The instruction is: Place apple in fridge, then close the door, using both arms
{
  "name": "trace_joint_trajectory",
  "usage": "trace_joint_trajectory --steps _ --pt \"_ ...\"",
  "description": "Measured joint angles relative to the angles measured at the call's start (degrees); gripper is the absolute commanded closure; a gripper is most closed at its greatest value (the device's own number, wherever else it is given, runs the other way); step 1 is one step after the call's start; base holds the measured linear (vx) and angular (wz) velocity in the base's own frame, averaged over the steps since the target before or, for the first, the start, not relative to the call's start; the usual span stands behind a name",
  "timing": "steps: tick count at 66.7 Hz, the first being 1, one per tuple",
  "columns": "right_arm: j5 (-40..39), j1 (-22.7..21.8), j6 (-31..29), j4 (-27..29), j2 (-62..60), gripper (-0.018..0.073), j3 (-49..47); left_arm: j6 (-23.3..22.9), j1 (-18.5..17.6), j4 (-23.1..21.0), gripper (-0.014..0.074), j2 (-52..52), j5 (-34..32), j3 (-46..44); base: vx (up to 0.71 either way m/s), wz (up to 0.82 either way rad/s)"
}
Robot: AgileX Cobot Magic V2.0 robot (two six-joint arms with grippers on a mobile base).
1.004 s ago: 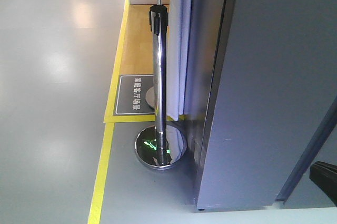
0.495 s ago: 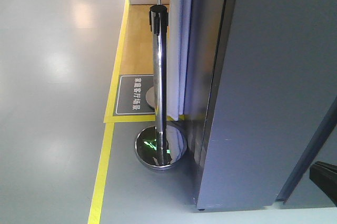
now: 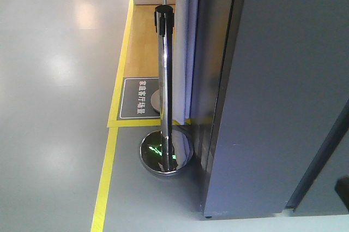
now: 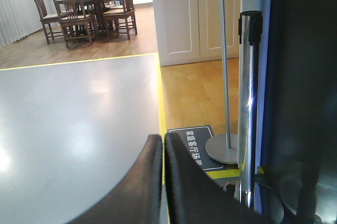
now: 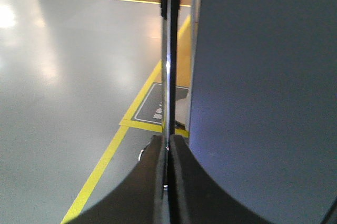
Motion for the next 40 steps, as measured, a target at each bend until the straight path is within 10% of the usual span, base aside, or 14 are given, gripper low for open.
trace_joint_trajectory --steps 23,40 --pt "-3.96 0.00 33.11 -25.69 -12.33 0.0561 10.99 0.00 0.00 0.00 0.0602 0.00 0.00 0.00 0.00 0.00" --pt "-18.76 0.00 42.66 -35.92 -12.64 0.0561 15.27 0.00 0.00 0.00 0.0602 0.00 0.00 0.00 0.00 0.00"
